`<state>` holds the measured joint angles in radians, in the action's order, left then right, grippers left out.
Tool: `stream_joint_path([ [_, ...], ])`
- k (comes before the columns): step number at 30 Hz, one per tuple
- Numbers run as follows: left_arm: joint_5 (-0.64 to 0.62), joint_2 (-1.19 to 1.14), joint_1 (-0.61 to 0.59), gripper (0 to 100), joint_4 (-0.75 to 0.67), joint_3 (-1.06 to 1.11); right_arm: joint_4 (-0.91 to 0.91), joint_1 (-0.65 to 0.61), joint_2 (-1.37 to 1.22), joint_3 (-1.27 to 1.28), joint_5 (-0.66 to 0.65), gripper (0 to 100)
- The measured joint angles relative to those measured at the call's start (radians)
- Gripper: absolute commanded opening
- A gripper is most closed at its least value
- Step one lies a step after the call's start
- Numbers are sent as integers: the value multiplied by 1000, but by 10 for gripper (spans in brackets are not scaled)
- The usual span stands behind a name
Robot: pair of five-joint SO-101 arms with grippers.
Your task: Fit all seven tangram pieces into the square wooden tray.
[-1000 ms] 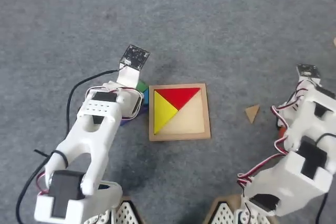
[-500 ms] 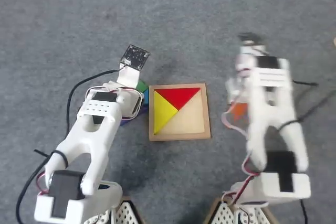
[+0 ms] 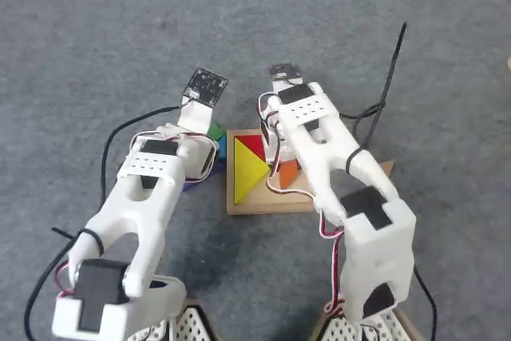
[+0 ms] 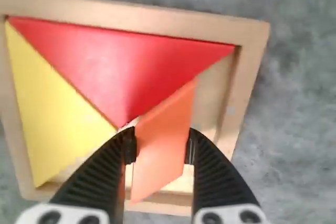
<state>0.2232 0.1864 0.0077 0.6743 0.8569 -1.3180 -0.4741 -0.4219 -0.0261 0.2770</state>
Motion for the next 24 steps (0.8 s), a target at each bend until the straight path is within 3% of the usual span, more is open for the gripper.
stream_joint_path([
  [5,0,0,0,145,0,0,0,-5,-2,-9,18,37],
  [11,0,0,-2,145,0,0,0,3,-2,-9,18,240],
  [15,0,0,0,145,0,0,3,12,-2,-11,18,324],
  [24,0,0,0,145,0,0,-15,18,-11,-54,-32,336],
])
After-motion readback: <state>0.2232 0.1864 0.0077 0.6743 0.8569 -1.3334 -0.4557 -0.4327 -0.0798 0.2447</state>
